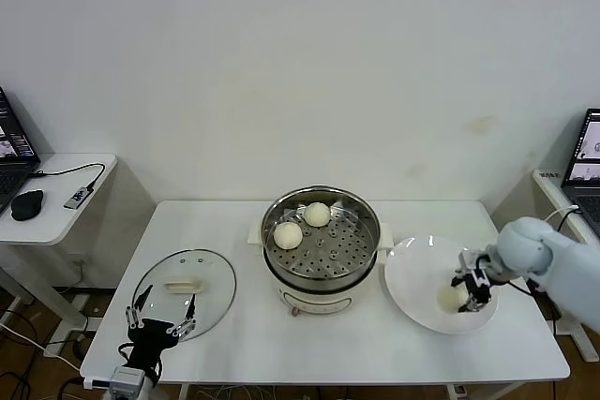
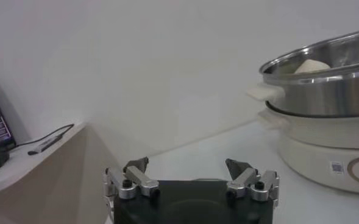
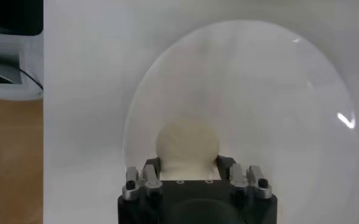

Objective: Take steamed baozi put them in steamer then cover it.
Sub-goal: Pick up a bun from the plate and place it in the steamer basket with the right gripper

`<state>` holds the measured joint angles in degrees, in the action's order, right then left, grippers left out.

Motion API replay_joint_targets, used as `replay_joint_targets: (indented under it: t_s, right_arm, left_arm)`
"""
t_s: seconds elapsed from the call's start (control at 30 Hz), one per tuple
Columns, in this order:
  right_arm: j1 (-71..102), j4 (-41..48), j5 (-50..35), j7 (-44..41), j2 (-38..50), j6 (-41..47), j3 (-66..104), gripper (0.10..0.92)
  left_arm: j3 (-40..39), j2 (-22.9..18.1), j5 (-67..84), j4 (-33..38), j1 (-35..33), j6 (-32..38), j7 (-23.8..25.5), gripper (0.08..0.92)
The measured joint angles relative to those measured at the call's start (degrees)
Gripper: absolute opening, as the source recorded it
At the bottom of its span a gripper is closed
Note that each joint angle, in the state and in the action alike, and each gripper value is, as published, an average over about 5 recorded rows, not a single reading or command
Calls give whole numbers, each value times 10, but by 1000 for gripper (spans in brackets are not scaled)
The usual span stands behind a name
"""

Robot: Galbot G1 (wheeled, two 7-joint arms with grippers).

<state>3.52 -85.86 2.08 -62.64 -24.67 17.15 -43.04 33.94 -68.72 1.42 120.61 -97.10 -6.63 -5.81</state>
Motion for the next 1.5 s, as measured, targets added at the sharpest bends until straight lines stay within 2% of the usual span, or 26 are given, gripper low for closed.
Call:
replay_joint_targets:
  t_s: [0.47, 0.97, 1.2, 1.5]
  right_arm:
    - [-237, -2, -97, -11, -26, 10, -106, 577]
    - [-356, -14, -179, 26, -181, -12, -210, 585]
    - [-360, 5, -168, 24, -253, -67, -251, 584]
    - [-342, 41, -105, 32, -321, -173, -287, 585]
  left_arm:
    - [-4, 9, 6, 2, 5, 0, 0, 823]
    - [5, -1, 5, 5, 3, 1, 1, 823]
    - [9, -9, 3, 9, 1, 1, 1, 823]
    - [15, -13, 3, 13, -5, 2, 0, 823]
